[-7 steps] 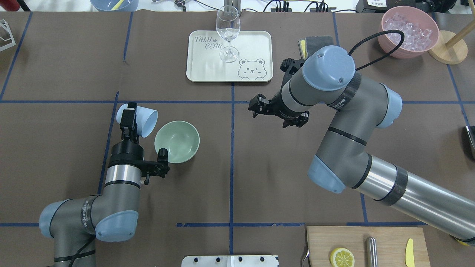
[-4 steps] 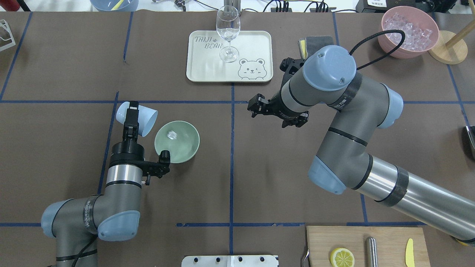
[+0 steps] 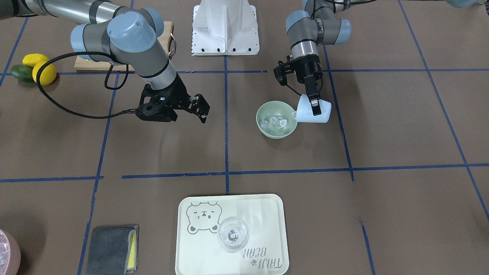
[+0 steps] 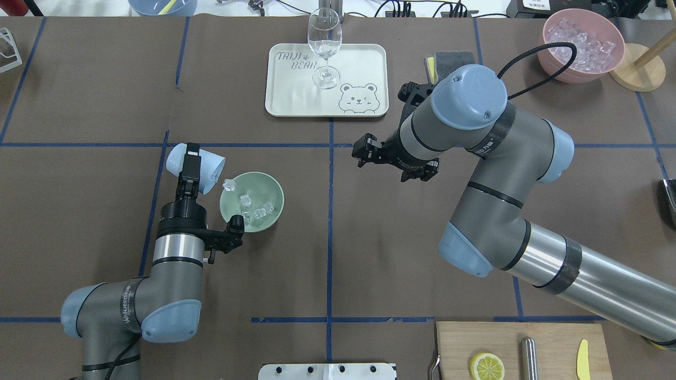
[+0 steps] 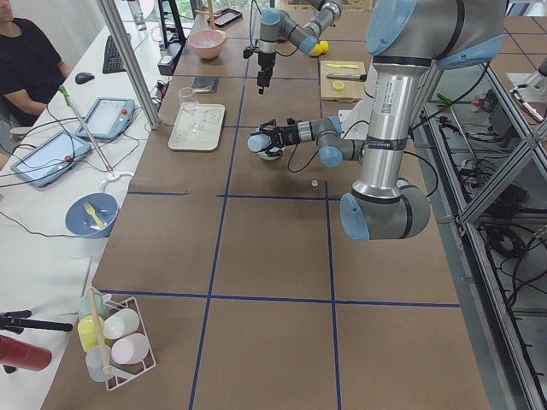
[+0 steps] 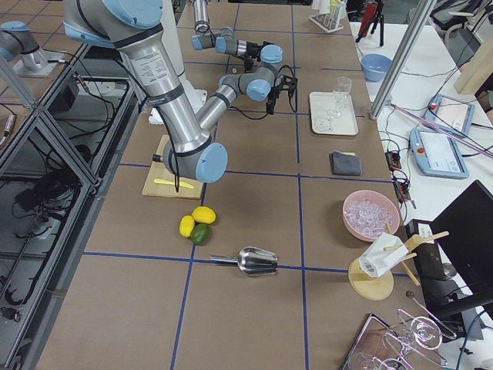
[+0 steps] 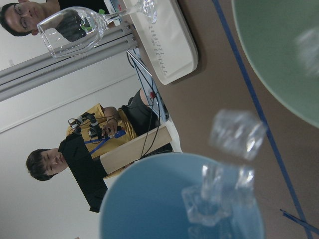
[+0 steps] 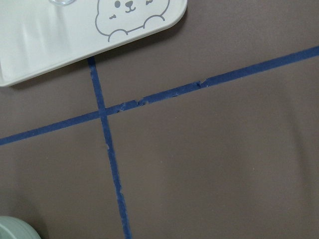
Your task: Pour ice into bowl
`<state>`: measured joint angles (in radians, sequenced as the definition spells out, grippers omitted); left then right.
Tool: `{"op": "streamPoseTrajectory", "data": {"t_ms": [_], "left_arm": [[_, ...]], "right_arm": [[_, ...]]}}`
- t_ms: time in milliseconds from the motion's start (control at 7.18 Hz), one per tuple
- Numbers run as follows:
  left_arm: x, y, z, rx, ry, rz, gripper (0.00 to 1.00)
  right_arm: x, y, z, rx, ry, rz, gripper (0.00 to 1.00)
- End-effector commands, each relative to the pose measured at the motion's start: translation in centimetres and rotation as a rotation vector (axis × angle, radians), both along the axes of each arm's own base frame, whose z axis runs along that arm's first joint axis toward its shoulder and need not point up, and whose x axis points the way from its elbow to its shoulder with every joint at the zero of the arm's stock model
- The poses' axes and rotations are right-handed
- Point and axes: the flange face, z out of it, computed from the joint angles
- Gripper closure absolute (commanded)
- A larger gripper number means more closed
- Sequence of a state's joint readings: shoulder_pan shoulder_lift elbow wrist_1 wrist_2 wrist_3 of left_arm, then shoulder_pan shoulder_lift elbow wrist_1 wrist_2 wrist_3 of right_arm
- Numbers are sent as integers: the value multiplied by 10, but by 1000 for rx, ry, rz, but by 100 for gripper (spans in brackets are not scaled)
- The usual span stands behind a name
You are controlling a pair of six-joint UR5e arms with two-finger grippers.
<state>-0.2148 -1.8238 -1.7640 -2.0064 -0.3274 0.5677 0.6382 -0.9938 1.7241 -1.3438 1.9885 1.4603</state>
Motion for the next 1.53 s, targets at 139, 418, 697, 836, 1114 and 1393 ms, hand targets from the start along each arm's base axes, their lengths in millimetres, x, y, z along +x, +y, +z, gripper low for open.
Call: {"op": "streamPoseTrajectory", "data": {"t_ms": [139,418,697,836,1114,1393], "left_arm": [[1,-1,-2,7,-43,2,100],[2,-1,-10,13,-13,1,100],[-1,0,-21,19,38,1,100],[-3,1,-24,33,114,1,100],[-9,2,-34,32,157,23,100],[-19,2,-37,-7,99,120,100]], "right_arm": [[2,2,-5,5,-9,1,0],[2,3,-5,6,-10,0,0],[2,3,-5,6,-10,0,0],[2,4,-5,6,-10,-2,0],[1,4,-6,7,-11,-2,0],[2,4,-7,8,-12,-2,0]]}}
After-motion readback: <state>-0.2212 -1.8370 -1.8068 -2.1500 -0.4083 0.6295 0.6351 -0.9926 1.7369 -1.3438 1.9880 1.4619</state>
